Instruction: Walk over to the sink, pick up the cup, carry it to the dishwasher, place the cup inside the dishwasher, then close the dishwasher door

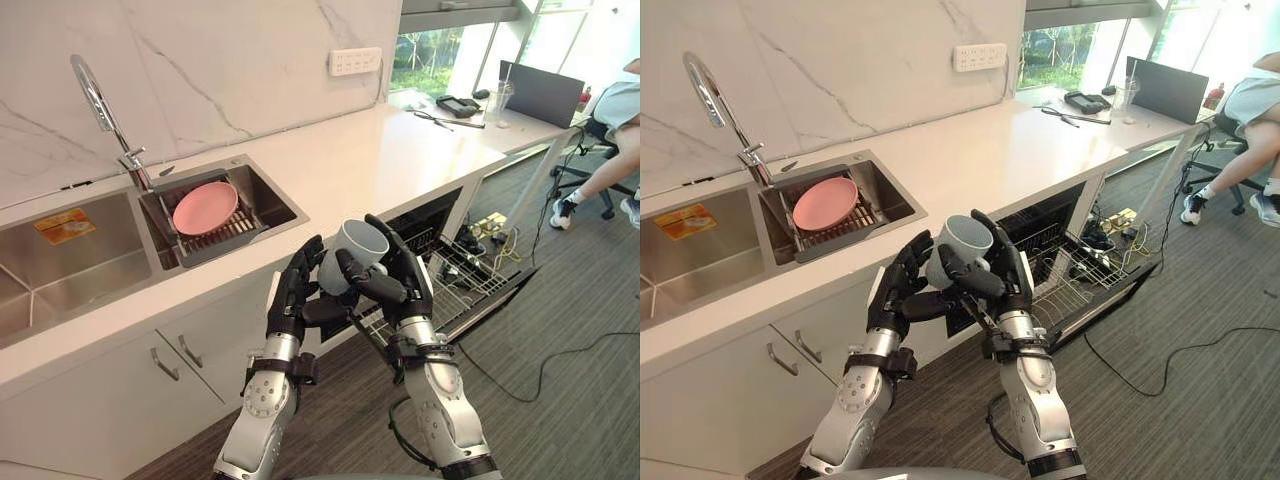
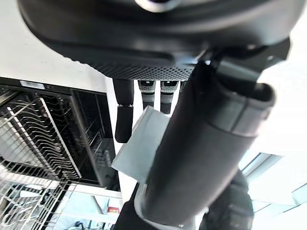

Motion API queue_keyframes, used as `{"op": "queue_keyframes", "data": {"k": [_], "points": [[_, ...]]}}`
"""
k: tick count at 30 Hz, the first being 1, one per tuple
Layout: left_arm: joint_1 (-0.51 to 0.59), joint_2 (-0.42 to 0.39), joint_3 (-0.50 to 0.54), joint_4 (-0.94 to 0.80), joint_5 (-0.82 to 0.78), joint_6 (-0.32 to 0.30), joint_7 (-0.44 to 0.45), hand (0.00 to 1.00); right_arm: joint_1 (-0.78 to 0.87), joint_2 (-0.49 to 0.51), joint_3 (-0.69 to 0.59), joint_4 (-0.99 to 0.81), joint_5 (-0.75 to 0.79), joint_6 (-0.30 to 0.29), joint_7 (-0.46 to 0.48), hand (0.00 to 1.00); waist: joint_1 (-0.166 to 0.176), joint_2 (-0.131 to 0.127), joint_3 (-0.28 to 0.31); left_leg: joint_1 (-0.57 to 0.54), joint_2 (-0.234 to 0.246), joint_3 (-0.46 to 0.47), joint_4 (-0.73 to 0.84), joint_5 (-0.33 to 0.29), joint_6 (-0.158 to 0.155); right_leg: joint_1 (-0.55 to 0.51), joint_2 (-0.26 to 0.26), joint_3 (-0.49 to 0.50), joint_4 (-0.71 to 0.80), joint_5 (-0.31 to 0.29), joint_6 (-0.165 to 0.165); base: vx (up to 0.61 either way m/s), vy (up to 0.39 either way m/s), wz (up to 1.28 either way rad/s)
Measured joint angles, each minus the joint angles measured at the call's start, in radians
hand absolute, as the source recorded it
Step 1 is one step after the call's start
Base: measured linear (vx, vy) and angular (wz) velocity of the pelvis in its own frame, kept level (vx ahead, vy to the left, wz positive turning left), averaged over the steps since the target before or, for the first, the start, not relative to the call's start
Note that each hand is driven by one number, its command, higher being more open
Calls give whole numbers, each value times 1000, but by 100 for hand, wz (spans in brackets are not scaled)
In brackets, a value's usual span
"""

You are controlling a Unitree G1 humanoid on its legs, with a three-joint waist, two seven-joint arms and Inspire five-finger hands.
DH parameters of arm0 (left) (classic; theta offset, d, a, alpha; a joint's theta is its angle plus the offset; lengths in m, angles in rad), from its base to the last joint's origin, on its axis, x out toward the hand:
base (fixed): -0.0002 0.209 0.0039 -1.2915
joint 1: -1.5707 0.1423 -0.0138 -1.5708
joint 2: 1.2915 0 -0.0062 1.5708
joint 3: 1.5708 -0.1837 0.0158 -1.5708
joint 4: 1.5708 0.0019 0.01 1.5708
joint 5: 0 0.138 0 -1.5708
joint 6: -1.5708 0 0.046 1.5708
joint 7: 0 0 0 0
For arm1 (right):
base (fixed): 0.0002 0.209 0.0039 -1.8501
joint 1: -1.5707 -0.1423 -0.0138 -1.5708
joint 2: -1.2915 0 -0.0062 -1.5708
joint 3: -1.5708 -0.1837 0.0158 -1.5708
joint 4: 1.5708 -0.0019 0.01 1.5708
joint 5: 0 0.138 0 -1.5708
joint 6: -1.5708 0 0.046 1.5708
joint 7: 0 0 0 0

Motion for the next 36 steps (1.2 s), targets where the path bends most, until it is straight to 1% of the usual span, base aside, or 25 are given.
{"op": "queue_keyframes", "data": {"k": [4, 5, 9, 13, 18, 21, 25, 29, 32, 36], "points": [[1, -11, 52, -43, -6, -1, 3, 90, 9, 9, -62, -2, -37, -1, -13, 30, 0, -1, 0, 0, 0, -7, 0, 0, 0, 8, 0, -7, -8, 2, 0, -19, -11, 5], [3, -24, 87, -70, -16, -5, 4, 90, 23, 10, -88, -2, -58, -1, -24, 30, 1, -1, 1, 0, 0, -9, 0, 0, 0, 10, 0, -10, -9, 2, 0, -14, -15, 6], [4, -36, 177, -120, -22, -41, 17, 90, 43, 5, -185, -1, -114, 11, -56, 30, 1, -1, 1, 0, 0, -13, 0, 0, -1, 13, 0, -14, -13, 2, 0, -5, -6, 2], [24, -35, 178, -120, -22, -42, 12, 90, 43, -4, -218, -2, -170, 11, -70, 30, -2, -2, 1, 0, 1, -13, 0, 0, -1, 13, 0, -14, -13, 3, 0, 0, 0, 0], [63, -34, 174, -112, -32, -42, -25, 90, 43, -6, -231, -2, -215, 11, -78, 30, -1, -3, 2, 0, 1, -13, 0, -1, -1, 13, 1, -14, -13, 3, 0, 0, 0, 0], [84, -28, 176, -70, -60, -40, -53, 90, 43, -8, -241, -4, -229, 13, -77, 30, -1, -3, 6, -1, 1, -13, 0, -1, -2, 13, 1, -14, -13, 2, 0, 0, 0, 0], [139, -13, 175, -5, -96, -29, -117, 90, 45, -11, -288, -8, -264, 22, -75, 30, -1, -5, 12, -3, 1, -14, 0, -4, -5, 13, 0, -15, -16, 2, 1, 0, 0, 0], [198, 2, 183, 56, -100, -7, -182, 90, 54, -14, -365, -8, -285, 33, -73, 30, 0, -5, 35, -9, 4, -15, 0, -6, -8, 10, 1, -17, -20, 2, 1, 0, 0, 0], [227, 4, 205, 118, -100, 4, -206, 90, 73, -21, -408, -8, -291, 41, -74, 30, -1, -4, 39, -12, 4, -15, 0, -9, -7, 10, 1, -17, -26, 2, 1, 0, 0, 0], [230, 5, 263, 206, -96, 9, -217, 90, 75, -52, -441, -7, -292, 43, -77, 30, -1, -2, 46, -18, 4, -15, 0, -11, -7, 6, 2, -18, -30, 2, 1, 0, 0, 0]]}}
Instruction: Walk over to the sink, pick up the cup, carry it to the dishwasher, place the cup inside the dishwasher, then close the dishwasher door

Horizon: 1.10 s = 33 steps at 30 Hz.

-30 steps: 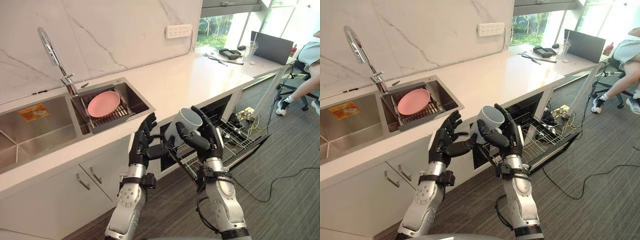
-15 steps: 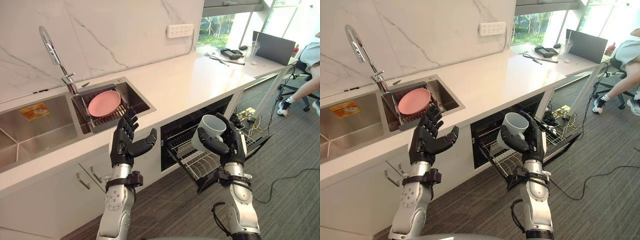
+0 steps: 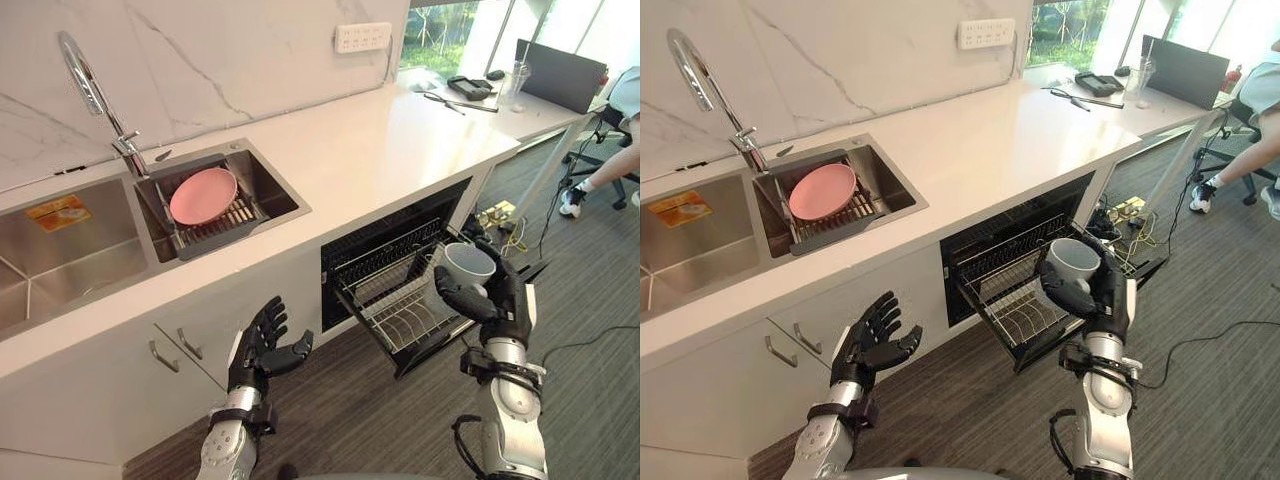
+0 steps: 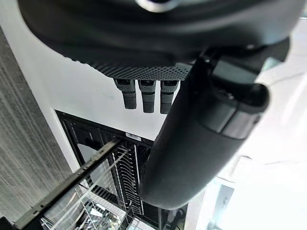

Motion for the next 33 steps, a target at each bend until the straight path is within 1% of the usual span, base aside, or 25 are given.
{"op": "queue_keyframes", "data": {"k": [3, 4, 7, 9, 12, 15, 16, 18, 19, 20, 21, 23, 24, 29, 33], "points": [[-1, 3, 32, 46, 15, 1, 1, 90, -2, -8, -11, 1, -2, 0, -2, 30, 1, 0, 8, -2, 0, 0, 0, -1, 0, -2, 0, 0, -1, 0, 0, 0, 0, 0], [-2, 5, 41, 65, 31, 2, 3, 90, -6, -11, -13, 3, -10, 0, -3, 30, 1, 0, 18, -3, 2, 0, 0, -1, 0, -2, 0, 0, 0, 0, 0, 0, 0, 0], [0, 31, 41, 112, 72, 7, 11, 90, -15, -36, -12, 47, -28, 0, -5, 30, 2, 1, 23, -20, 3, 2, 0, -7, -5, -21, -1, 2, 1, 0, 0, 0, 0, 0], [-1, 37, 41, 140, 93, 10, 16, 90, -16, -48, -12, 79, -40, 4, -7, 30, 3, 1, 24, -29, 2, 2, 0, -7, -5, -29, -1, 2, 1, 0, 0, 0, 0, 0], [-7, 37, 50, 193, 118, 11, 20, 90, -33, -67, -12, 129, -46, 11, -12, 30, 3, 8, 41, -36, 2, 2, 0, -8, -3, -35, -1, 1, 0, 0, 0, 0, 0, 0], [-32, 41, 65, 282, 135, 12, 21, 90, -73, -104, -12, 182, -50, 17, -24, 30, 3, 26, 73, -59, -1, -4, 1, -3, 3, -53, -2, -6, 1, 0, 0, 0, -3, 4], [-36, 41, 69, 299, 136, 12, 22, 90, -82, -109, -11, 195, -50, 18, -25, 30, 3, 29, 77, -64, -3, -5, 1, -3, 3, -57, -2, -7, 1, 0, 0, 13, 1, 7], [-47, 44, 88, 346, 137, 13, 26, 90, -117, -125, -11, 232, -49, 19, -31, 30, 4, 38, 108, -81, -6, -13, 14, -4, 3, -63, -4, -16, 1, -1, 1, 10, -3, 10], [-48, 45, 94, 355, 137, 13, 27, 90, -126, -126, -11, 234, -49, 19, -31, 30, 3, 40, 112, -88, -7, -17, 16, -4, 3, -67, -4, -20, 1, -1, 1, -4, -11, 16], [-57, 49, 101, 380, 138, 13, 32, 90, -146, -132, -11, 240, -49, 19, -37, 30, 7, 45, 118, -107, -7, -23, 24, -4, 3, -80, -4, -26, 2, -1, 1, -5, -14, 15], [-67, 50, 109, 391, 139, 13, 37, 90, -173, -144, -10, 253, -49, 19, -39, 30, 12, 47, 143, -112, -2, -27, 31, -4, 3, -82, -4, -29, 5, -1, 1, -12, -18, 11], [-85, 50, 118, 411, 139, 10, 43, 90, -201, -166, -10, 273, -49, 19, -44, 30, 30, 52, 168, -136, -2, -28, 54, -12, 3, -99, -4, -30, 15, -1, 1, -51, -12, 5], [-93, 50, 127, 427, 139, 10, 45, 90, -227, -173, -9, 284, -49, 18, -46, 30, 30, 56, 182, -157, -2, -30, 68, -15, 4, -115, -4, -31, 22, -1, 1, -65, -1, 6], [-104, 50, 139, 456, 138, 9, 62, 90, -281, -186, -2, 288, -48, 18, -63, 30, 32, 63, 232, -197, -4, -36, 98, -21, 6, -146, -7, -34, 39, -1, 0, -51, 3, 3], [-115, 50, 142, 462, 138, 4, 68, 90, -305, -210, 18, 330, -49, 19, -80, 30, 38, 63, 242, -220, -6, -40, 108, -22, 7, -166, -8, -36, 46, -2, 0, -18, -1, 2]]}}
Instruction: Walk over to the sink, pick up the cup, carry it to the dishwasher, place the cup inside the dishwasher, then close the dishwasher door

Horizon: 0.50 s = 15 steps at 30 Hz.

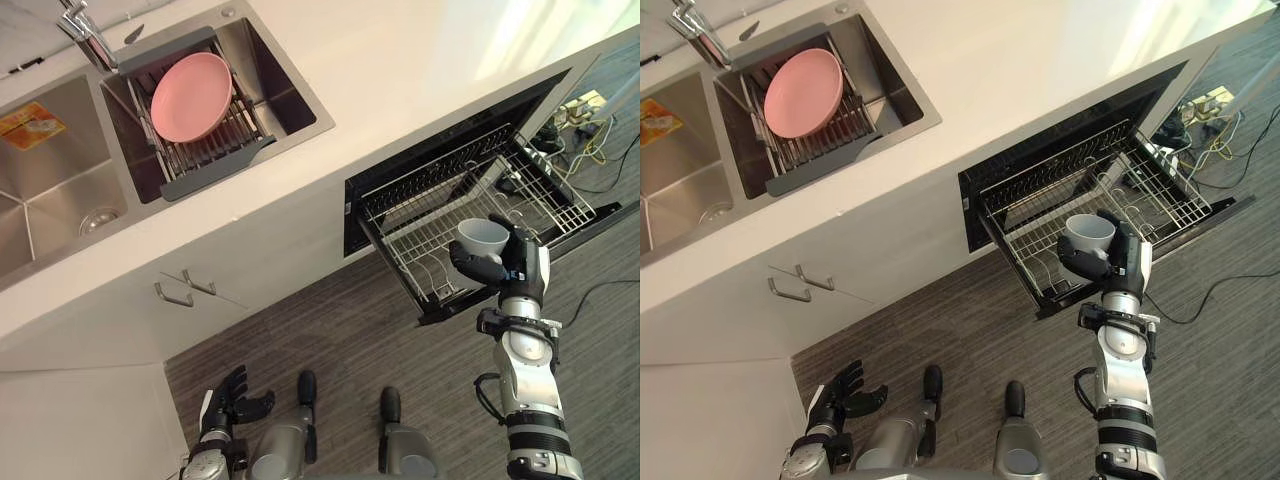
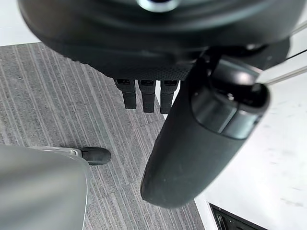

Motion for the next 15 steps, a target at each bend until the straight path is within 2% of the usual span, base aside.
{"op": "queue_keyframes", "data": {"k": [3, 14, 15], "points": [[-31, 0, 3, 3, -1, -17, 6, 90, -30, -8, 3, 26, -1, 0, -15, 30, 5, 3, 34, -10, 0, -8, 14, -1, 0, -4, 1, -7, 9, -2, -3, -39, -14, 7], [-38, 1, 3, 30, -2, -29, 18, 90, -134, -44, 23, 110, -2, 4, -45, 30, 13, 14, 65, -45, 0, -9, 21, -1, 1, -40, 2, -5, 17, -2, -4, -15, -2, 0], [-46, 0, 3, 30, -2, -30, 18, 90, -148, -44, 23, 115, -3, 5, -53, 90, 14, 15, 75, -45, 0, -9, 21, -1, 1, -40, 2, -5, 17, -2, -4, 0, 0, 0]]}}
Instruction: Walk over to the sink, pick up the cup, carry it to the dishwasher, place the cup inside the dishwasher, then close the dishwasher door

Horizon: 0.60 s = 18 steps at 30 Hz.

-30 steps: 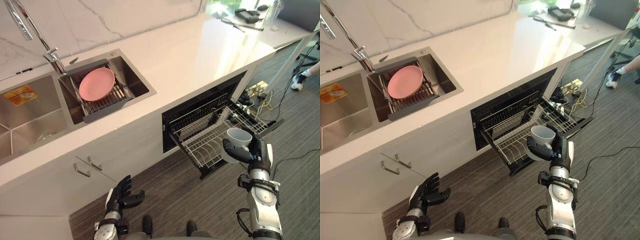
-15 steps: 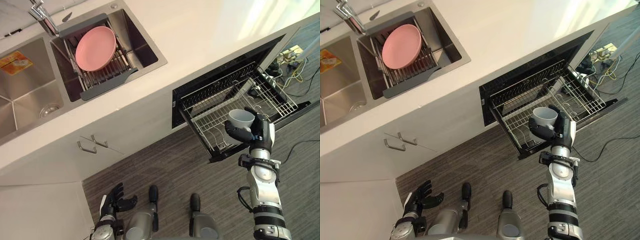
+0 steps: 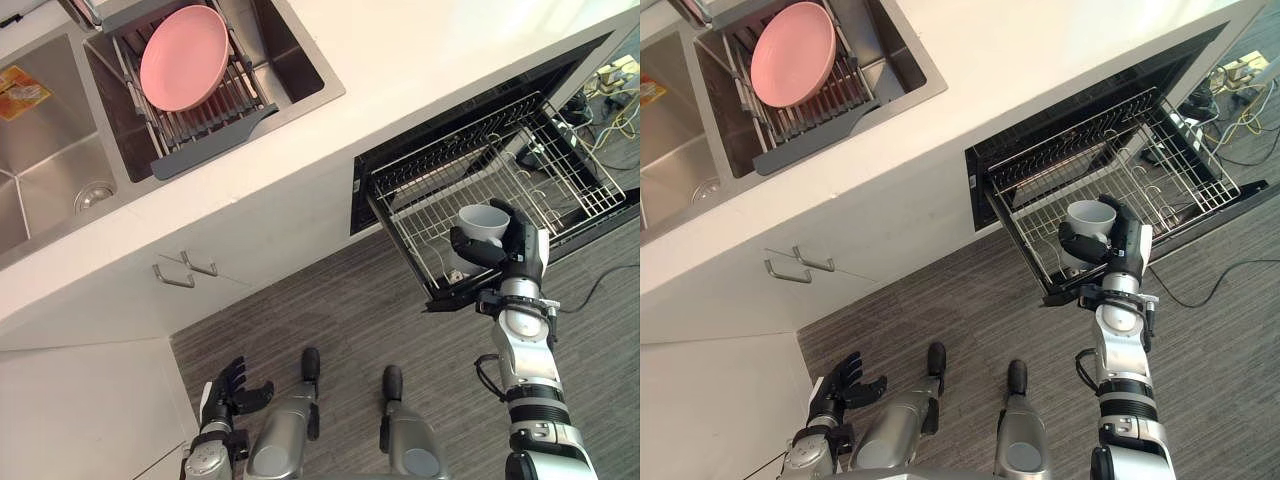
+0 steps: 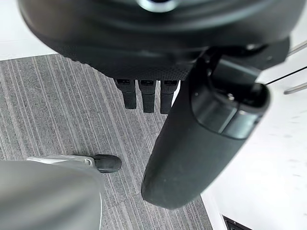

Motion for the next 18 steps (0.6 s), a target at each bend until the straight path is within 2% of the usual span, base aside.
{"op": "queue_keyframes", "data": {"k": [18], "points": [[-18, 0, -6, -1, 21, -3, 2, 90, -32, 27, 1, 20, 1, 1, -26, 90, 5, 14, 12, -2, 0, -5, 0, 0, 0, 1, 0, 0, 0, -1, -2, 0, 0, 0]]}}
